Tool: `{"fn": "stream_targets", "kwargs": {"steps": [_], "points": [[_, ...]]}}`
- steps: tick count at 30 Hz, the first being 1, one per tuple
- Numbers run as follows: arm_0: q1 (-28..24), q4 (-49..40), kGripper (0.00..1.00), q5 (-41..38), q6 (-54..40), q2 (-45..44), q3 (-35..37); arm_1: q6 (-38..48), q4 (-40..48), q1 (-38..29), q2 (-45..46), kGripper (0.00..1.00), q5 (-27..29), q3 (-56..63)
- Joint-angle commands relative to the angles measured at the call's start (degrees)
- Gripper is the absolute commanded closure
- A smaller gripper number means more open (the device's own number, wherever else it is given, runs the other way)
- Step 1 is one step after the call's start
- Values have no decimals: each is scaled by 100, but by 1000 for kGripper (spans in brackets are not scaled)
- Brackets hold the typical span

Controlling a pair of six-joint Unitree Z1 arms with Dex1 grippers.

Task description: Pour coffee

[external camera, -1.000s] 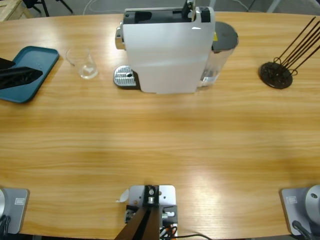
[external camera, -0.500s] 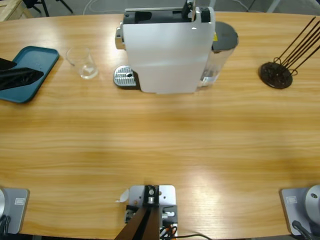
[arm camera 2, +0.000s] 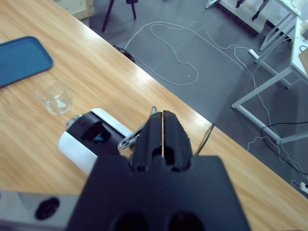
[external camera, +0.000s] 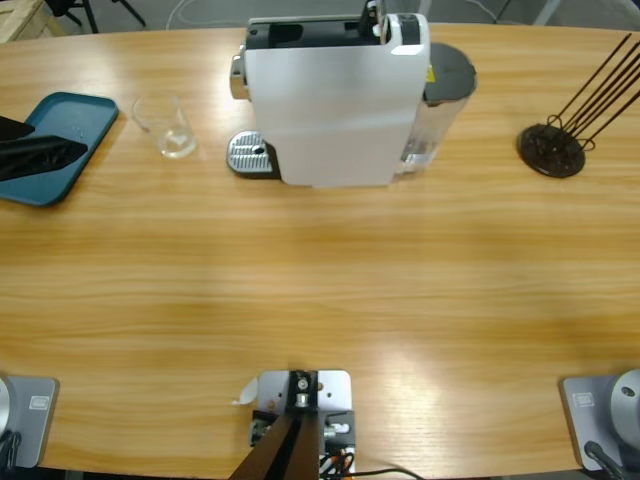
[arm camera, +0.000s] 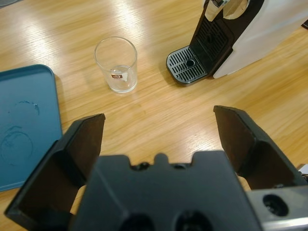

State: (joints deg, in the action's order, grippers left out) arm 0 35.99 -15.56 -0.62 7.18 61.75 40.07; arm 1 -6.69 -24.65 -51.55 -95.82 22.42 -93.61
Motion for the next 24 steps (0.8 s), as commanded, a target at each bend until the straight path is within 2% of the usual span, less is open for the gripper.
{"fn": "stream_targets", "kwargs": {"steps": [1,16,24], "points": [[39,-26,32,-70,-24,206,-70,223,185,-396,-696,1000,-43,168],[37,-35,0,-17,-15,160,-43,362,470,-400,-1306,1000,-420,279],[39,-35,0,-17,-28,136,-52,513,837,-400,-1436,1000,-581,716]]}}
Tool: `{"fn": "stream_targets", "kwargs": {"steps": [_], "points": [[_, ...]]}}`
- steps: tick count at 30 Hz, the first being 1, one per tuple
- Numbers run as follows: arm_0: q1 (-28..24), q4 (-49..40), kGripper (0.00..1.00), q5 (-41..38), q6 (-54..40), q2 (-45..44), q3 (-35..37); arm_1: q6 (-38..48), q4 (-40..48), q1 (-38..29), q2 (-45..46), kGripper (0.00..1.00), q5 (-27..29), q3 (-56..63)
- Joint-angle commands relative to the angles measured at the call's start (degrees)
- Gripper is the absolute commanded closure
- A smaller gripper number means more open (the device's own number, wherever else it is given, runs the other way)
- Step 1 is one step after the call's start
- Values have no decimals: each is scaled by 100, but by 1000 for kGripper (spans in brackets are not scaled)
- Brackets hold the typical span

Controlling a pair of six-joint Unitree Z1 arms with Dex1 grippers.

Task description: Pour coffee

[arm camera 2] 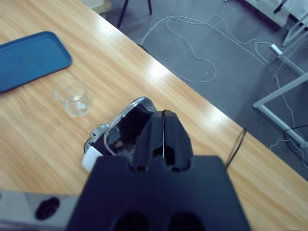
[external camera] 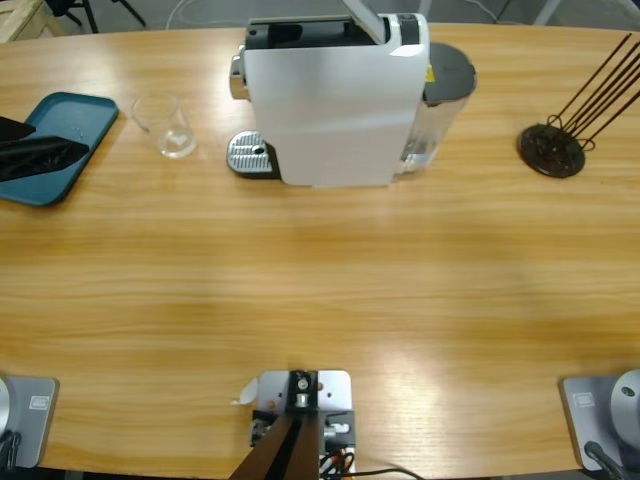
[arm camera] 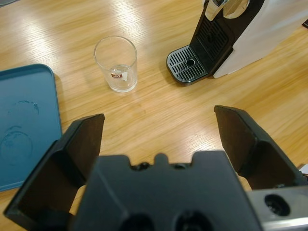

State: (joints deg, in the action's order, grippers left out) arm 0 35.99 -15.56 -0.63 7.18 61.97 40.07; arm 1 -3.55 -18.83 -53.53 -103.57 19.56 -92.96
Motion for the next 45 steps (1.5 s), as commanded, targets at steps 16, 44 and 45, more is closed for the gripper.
{"fn": "stream_targets", "kwargs": {"steps": [16,44,45], "points": [[39,-35,0,-27,-33,74,-79,390,1015,-202,-936,1000,-481,1508],[37,-35,4,-66,-33,105,-79,619,1653,-204,-1087,1000,-585,2279],[39,-35,4,-69,-31,105,-79,619,1655,-204,-1094,1000,-592,2288]]}}
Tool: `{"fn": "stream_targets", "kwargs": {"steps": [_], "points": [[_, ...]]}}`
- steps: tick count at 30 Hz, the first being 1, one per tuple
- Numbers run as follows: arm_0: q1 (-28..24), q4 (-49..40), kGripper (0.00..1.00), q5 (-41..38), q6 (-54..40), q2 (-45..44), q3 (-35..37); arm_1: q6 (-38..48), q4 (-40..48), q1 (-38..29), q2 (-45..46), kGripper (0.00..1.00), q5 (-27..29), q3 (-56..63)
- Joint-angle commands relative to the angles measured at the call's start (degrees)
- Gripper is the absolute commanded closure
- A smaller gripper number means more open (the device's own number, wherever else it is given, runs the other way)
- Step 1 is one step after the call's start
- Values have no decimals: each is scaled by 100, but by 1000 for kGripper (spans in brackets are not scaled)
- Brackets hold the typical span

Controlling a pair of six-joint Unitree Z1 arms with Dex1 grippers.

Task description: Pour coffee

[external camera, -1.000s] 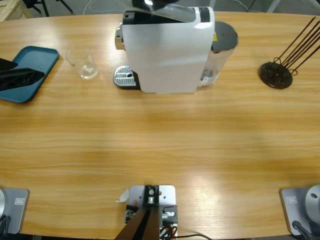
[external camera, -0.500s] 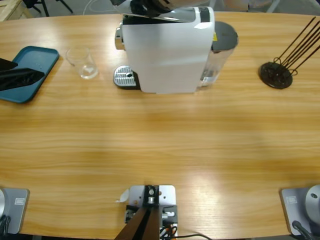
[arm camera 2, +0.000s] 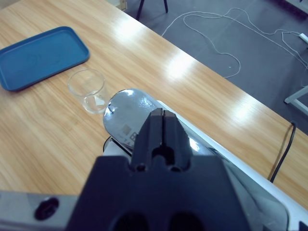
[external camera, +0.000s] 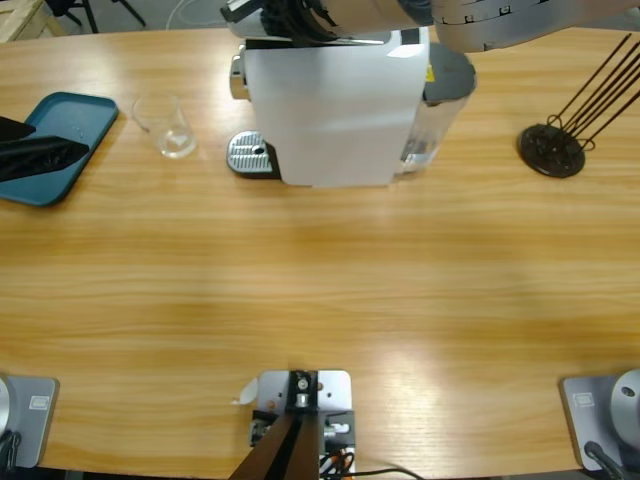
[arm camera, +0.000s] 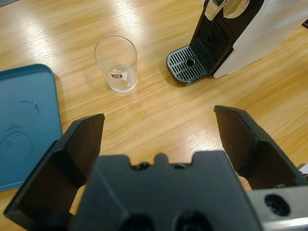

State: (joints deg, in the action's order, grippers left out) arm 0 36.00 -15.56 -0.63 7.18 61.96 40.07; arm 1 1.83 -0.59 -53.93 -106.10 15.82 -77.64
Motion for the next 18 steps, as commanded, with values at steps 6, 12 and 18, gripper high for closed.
{"fn": "stream_targets", "kwargs": {"steps": [6,12,18], "points": [[39,-44,4,-69,-26,95,-87,133,11,-164,-886,1000,-246,942],[39,-49,4,-87,-24,97,-79,186,164,-162,-884,1000,-254,1087],[36,-39,9,-59,-61,128,-79,130,53,-162,-114,1000,-3,1010]]}}
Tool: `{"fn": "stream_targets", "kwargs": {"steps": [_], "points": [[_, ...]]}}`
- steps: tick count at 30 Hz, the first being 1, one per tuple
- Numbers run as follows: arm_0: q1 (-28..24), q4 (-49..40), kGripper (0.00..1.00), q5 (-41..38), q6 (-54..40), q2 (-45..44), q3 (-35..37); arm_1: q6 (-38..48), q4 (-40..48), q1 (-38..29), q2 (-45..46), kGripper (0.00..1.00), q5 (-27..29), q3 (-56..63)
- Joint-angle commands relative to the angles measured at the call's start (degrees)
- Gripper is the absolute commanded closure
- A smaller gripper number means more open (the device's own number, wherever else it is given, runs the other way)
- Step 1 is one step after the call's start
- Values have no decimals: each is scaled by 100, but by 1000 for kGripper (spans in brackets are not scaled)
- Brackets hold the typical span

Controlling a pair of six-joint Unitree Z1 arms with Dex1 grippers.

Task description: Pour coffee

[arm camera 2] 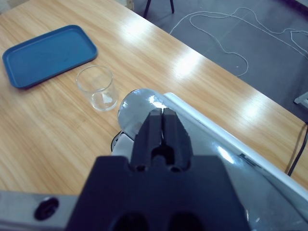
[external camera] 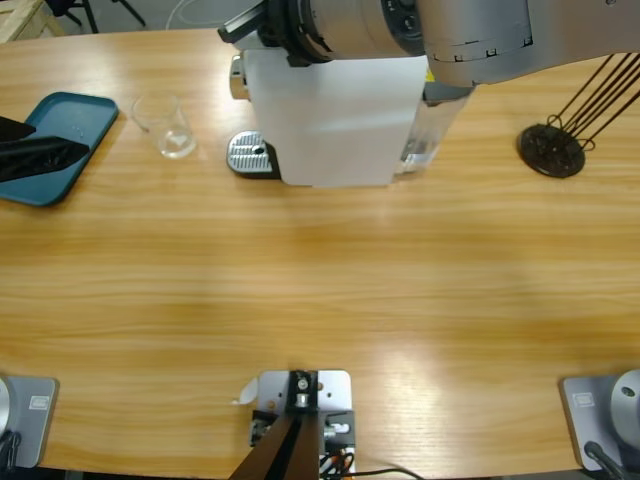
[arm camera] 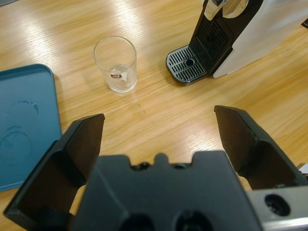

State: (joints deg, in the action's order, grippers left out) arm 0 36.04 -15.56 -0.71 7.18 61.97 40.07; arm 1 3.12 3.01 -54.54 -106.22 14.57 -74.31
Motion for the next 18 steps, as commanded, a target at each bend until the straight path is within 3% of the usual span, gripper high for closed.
{"fn": "stream_targets", "kwargs": {"steps": [1,3,5,6,7,13,18], "points": [[35,-10,9,-38,-96,144,-71,-15,-397,-101,119,1000,127,674],[30,92,6,75,-193,165,-75,-71,-650,-99,501,1000,92,514],[30,332,2,326,-342,237,-87,-180,-1341,-76,794,195,-52,124],[28,489,0,433,-395,283,-98,-257,-1568,-75,954,84,-114,45],[26,705,0,556,-404,330,-138,-321,-1756,-75,1128,42,-177,17],[26,2087,0,678,-360,703,-542,-553,-2579,-75,2399,4,-302,482],[26,2436,4,810,-216,1568,-825,-470,-3008,-75,3436,4,-240,1354]]}}
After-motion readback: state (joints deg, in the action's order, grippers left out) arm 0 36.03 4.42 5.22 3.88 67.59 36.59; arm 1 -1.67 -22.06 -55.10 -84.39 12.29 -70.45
